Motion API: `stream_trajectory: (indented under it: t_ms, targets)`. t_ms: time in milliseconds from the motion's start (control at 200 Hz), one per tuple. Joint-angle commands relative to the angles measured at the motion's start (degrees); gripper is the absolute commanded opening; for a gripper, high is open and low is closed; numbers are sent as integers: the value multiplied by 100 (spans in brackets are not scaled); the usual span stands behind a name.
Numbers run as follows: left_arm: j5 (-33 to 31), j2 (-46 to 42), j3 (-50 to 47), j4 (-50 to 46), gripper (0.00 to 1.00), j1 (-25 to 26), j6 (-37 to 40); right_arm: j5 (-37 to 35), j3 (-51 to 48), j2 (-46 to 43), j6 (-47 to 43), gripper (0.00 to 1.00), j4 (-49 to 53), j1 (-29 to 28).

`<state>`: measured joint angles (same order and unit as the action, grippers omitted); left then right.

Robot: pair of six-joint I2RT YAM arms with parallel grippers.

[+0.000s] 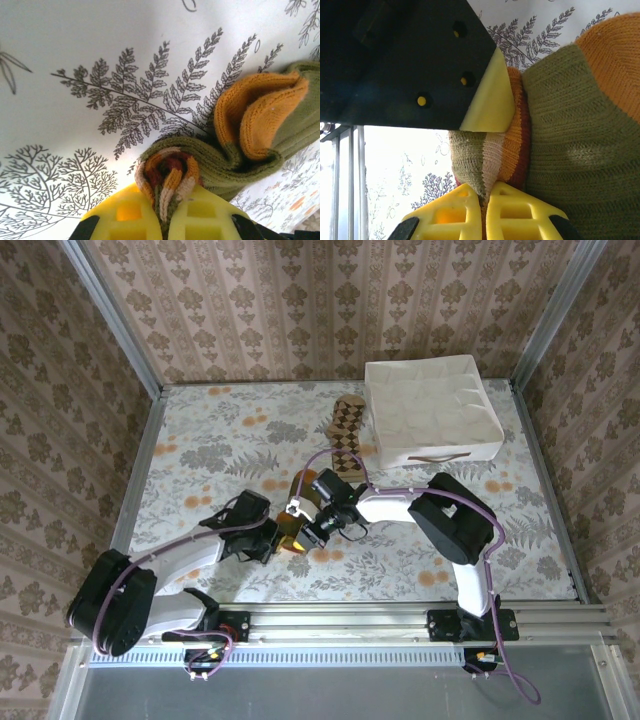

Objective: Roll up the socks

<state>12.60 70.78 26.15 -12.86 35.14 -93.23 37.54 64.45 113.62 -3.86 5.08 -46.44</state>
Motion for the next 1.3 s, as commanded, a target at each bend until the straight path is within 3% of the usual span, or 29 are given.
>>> stream_trajectory:
  t_ms: [0,180,295,495,760,945,1095,1260,1295]
  targets:
    - [-112,276,-229,-1569,0,251,-366,-902,-288,8,-105,10,784,-172]
    - [-192,-47,50,-2605,0,283,-549,-3237,-2203,-1996,-938,52,-2235,-1044]
    - [-163,-121,136,-2801,0,267,-633,-4463,-2018,-2256,-1619,56,-1825,-1729]
    - [22,127,110,-2479,0,122,-505,-5296,-1859,-1819,-2477,57,-1907,-2474]
    - [126,322,259,-2497,0,-42,-207,-5725,-1225,-937,-3242,51,-1705,-2625]
    - [129,266,268,-2501,0,-59,-172,-5954,-959,-450,-2963,27,-1295,-2539]
    - [133,182,233,-2485,0,-78,-125,-5866,-925,-340,-2536,14,-1009,-2434]
    - [125,77,198,-2366,0,-111,-83,-5083,-888,-373,-1969,1,-560,-2164]
    - [107,26,205,-2300,6,-120,-61,-4881,-873,-375,-1859,0,-462,-2100]
